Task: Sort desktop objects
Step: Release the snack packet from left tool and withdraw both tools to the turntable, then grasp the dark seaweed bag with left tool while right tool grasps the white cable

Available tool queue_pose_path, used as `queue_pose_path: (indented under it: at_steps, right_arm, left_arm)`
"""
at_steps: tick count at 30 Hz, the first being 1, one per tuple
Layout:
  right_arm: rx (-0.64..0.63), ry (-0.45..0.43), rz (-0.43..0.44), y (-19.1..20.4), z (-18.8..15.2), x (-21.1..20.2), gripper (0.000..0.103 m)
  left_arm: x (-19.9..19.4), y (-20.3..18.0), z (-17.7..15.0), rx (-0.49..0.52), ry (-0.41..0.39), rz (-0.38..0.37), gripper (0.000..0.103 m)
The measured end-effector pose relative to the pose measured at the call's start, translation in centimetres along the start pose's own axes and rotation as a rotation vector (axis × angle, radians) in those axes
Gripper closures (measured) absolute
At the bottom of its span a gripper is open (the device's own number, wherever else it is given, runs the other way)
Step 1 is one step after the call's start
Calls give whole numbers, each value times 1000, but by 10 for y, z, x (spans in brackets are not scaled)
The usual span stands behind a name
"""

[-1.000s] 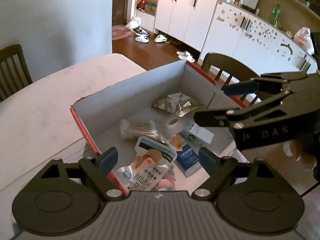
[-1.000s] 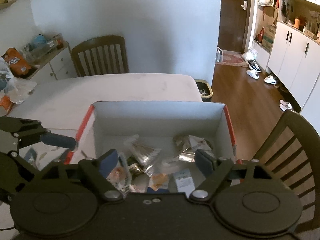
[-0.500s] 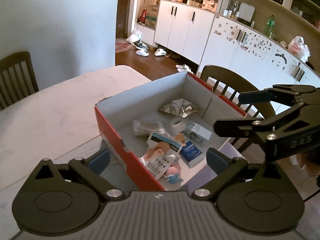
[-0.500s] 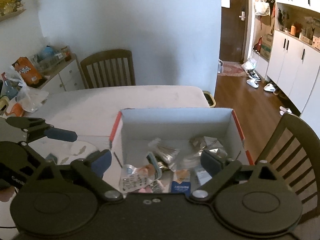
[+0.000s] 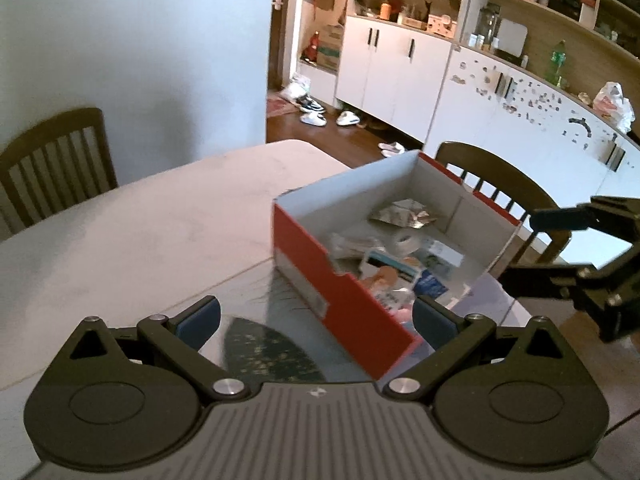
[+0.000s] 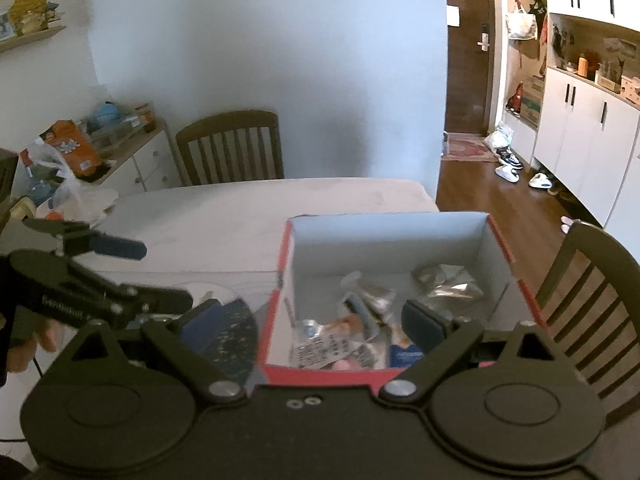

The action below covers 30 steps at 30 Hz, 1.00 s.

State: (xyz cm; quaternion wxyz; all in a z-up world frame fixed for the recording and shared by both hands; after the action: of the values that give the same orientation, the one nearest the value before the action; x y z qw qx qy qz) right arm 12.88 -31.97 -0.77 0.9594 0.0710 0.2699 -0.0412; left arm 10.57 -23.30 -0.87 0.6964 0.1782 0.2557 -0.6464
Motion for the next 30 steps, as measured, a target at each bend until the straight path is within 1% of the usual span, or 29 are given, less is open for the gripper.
queue_pose_path:
  at_steps: [6, 13, 19, 25, 30]
  right_arm:
    - [-35, 1, 31, 35, -7, -1, 7]
    - [-71, 24, 73, 78, -20, 5, 7]
    - [-75, 56, 83, 102, -31, 19, 7]
    - [-72, 86, 72, 119, -44, 36, 9]
    - [-62, 102, 21, 132, -58, 50, 10]
  left_arm:
    - [-18, 27, -6, -7, -21, 24, 0]
    - [-29, 56, -24, -26, -9, 45, 0]
    - [-32, 75, -41, -33, 0, 54, 0]
    - [-27, 94, -58, -41, 5, 70, 0]
    - [-17, 105, -75, -32, 25, 87, 0]
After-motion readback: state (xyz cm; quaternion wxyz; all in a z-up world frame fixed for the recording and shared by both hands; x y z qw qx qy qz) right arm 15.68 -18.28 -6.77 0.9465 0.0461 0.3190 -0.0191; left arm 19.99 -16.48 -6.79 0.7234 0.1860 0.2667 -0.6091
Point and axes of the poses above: each gripper's, at about its wrist camera, not at the fingertips, and x roughly the way its jaws point, y to its left, z to its top, the point moved 5 cm from there along x, roughly the way its jaws point, and after that the axes turned 8 degrees about -y, right-handed, at the moved point
